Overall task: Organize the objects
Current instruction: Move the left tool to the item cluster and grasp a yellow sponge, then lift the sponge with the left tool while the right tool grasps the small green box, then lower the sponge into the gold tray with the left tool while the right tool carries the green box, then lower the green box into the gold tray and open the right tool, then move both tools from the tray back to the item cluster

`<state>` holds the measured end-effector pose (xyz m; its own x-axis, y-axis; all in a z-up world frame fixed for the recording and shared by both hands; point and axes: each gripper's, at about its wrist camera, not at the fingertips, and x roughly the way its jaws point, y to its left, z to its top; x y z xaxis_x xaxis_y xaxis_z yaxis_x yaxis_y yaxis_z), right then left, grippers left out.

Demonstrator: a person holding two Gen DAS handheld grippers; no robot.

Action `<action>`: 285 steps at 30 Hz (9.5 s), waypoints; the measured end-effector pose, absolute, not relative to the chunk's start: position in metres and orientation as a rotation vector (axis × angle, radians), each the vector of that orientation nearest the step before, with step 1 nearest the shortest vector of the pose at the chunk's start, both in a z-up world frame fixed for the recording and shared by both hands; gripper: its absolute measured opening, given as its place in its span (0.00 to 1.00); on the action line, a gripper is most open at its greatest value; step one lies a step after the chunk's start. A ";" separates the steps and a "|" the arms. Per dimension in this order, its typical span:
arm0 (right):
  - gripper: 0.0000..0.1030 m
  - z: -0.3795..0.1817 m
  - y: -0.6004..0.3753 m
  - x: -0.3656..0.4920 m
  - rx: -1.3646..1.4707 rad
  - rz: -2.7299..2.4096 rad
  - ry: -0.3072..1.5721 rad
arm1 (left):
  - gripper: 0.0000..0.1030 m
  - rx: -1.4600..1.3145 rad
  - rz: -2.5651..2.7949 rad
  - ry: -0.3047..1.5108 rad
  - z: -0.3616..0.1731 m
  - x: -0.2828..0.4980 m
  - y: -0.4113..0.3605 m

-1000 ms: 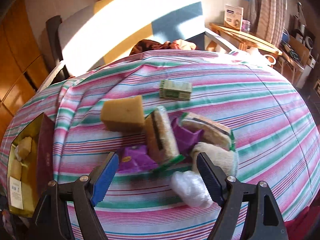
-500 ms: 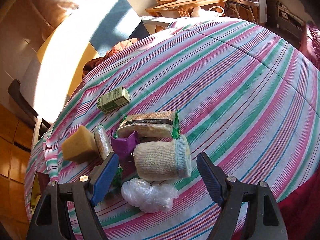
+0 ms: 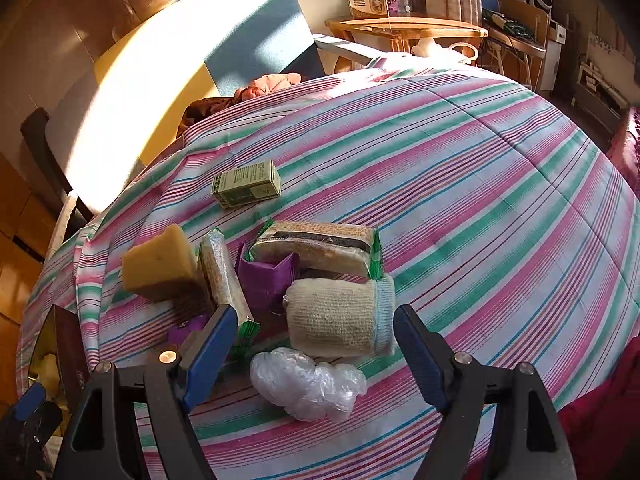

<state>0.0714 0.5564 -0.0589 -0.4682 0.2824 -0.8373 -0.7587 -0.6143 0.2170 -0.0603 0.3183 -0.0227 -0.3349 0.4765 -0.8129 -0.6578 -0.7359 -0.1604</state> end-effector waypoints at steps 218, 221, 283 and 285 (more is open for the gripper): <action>0.45 -0.101 0.206 -0.221 -1.973 2.668 0.024 | 0.89 -1.214 2.646 -0.193 -0.034 -0.069 -0.016; 0.46 -0.095 0.212 -0.218 -1.916 2.710 0.121 | 0.89 -1.218 2.644 -0.201 -0.036 -0.068 -0.018; 0.51 -0.028 0.354 -0.026 -1.365 2.643 0.136 | 0.90 -1.130 2.572 0.017 -0.021 -0.035 0.045; 0.54 -0.026 0.381 -0.014 -1.320 2.595 0.191 | 0.90 -1.125 2.562 0.029 -0.020 -0.034 0.050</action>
<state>-0.0138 0.3811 -0.0263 -0.5708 0.1387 -0.8093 -0.2557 -0.9666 0.0147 -0.0341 0.0497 -0.0200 -0.6275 0.3001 -0.7184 -0.3162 -0.9414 -0.1171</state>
